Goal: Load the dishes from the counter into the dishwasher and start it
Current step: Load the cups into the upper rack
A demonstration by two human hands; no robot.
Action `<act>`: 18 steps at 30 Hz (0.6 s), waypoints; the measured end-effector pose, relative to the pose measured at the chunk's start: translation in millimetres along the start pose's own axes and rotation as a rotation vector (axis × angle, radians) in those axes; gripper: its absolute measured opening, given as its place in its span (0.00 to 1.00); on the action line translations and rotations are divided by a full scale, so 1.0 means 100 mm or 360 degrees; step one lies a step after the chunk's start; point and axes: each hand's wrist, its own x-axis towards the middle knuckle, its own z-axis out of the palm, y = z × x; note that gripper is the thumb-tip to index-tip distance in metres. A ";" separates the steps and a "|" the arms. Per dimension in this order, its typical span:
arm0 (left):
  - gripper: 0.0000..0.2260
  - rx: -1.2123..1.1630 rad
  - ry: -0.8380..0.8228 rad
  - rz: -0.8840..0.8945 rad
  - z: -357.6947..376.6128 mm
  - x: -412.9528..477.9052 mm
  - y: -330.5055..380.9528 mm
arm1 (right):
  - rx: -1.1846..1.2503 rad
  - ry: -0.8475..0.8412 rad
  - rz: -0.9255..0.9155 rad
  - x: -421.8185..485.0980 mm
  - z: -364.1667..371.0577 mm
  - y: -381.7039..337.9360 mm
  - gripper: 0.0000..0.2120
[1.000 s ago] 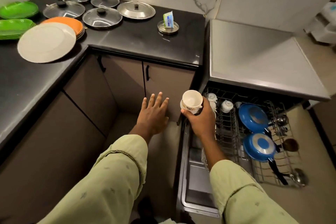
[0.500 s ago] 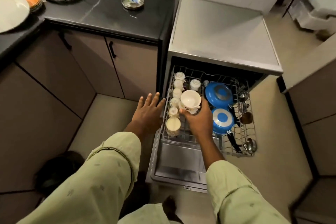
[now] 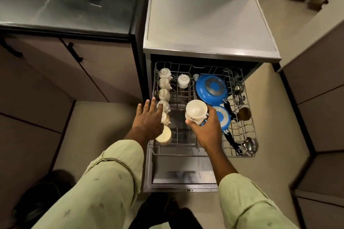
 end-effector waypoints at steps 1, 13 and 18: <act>0.35 0.0015 -0.0031 0.0012 0.00 0.09 -0.02 | -0.0004 0.0010 0.0036 0.03 0.02 0.05 0.37; 0.34 0.0118 -0.0119 -0.0045 0.60 1.46 -0.32 | -0.0229 0.0025 0.0201 1.10 0.75 0.79 0.33; 0.37 0.0174 0.0042 -0.0050 0.93 1.78 -0.37 | -0.0401 -0.0016 0.0287 1.59 1.18 1.08 0.31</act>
